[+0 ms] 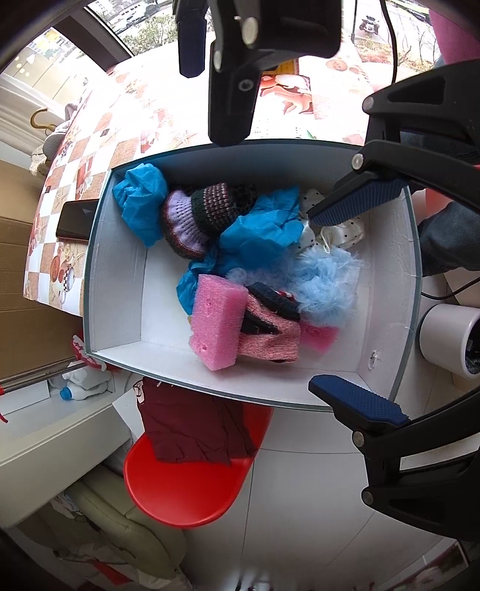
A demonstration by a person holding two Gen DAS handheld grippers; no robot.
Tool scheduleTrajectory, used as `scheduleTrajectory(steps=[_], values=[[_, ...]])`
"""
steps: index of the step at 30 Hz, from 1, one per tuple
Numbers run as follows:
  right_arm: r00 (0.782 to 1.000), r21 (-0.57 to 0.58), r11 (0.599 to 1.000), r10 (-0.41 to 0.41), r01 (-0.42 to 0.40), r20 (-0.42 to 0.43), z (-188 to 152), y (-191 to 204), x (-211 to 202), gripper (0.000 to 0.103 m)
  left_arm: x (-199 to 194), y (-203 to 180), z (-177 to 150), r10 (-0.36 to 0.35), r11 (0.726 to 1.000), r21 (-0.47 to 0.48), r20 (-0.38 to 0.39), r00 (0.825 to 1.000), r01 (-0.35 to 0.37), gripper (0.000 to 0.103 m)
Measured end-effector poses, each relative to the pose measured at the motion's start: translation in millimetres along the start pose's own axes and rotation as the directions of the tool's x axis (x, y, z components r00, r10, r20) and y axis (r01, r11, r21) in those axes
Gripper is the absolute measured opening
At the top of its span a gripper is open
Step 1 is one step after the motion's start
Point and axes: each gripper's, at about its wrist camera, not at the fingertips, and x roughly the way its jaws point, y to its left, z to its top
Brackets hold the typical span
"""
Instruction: Organize soft objects
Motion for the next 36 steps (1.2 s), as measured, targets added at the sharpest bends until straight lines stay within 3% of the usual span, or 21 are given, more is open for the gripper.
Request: scheduleTrajectory(steps=[9, 36], values=[[0.999, 0.001, 0.999, -0.038, 0.038, -0.012, -25, 9, 4, 0.094, -5, 3, -21, -0.001, 1.000, 0.028, -0.023, 1.000, 0.001, 0.086], [0.998, 0.056, 0.997, -0.051, 0.050, 0.022, -25, 18, -6, 0.094, -9, 13, -16, 0.008, 0.998, 0.065, 0.007, 1.000, -0.008, 0.086]])
